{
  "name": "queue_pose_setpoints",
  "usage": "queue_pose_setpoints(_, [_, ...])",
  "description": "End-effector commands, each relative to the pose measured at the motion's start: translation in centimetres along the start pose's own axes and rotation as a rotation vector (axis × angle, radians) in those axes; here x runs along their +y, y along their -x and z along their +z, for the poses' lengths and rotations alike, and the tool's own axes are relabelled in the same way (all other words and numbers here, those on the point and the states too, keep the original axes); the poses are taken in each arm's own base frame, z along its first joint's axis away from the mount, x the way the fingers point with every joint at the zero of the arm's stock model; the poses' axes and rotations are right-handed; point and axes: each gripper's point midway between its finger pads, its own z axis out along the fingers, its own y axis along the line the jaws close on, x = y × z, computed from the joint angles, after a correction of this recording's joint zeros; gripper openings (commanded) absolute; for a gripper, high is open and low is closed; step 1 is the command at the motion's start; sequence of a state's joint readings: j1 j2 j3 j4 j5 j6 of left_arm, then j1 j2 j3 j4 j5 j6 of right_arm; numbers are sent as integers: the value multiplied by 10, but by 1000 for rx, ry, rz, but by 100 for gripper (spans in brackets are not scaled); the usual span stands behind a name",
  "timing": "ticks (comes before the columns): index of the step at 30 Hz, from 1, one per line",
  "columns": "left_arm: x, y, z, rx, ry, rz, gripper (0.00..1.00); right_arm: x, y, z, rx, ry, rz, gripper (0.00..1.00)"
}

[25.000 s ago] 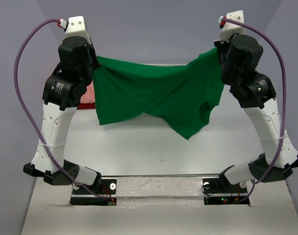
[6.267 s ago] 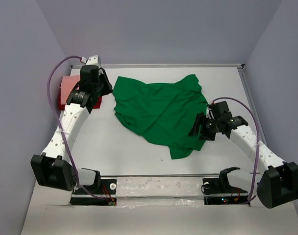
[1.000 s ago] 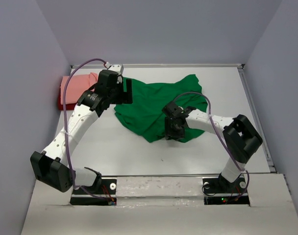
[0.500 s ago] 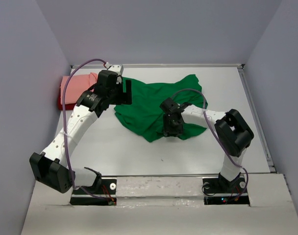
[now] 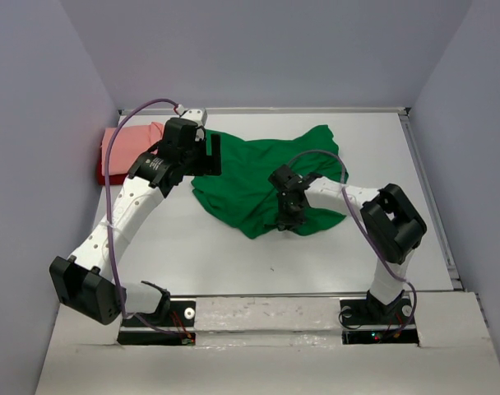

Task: Fold and stack the t-shirts
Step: Flatten the tshirt out

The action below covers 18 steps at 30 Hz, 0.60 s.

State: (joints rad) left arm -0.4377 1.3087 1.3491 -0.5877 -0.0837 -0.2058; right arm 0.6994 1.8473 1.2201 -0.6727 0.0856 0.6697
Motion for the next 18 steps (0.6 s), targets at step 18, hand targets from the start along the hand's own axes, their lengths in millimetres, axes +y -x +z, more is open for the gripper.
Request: queue_pose_setpoints(18, [20, -72, 40, 193, 121, -42, 94, -30, 24, -105, -245, -93, 135, 0])
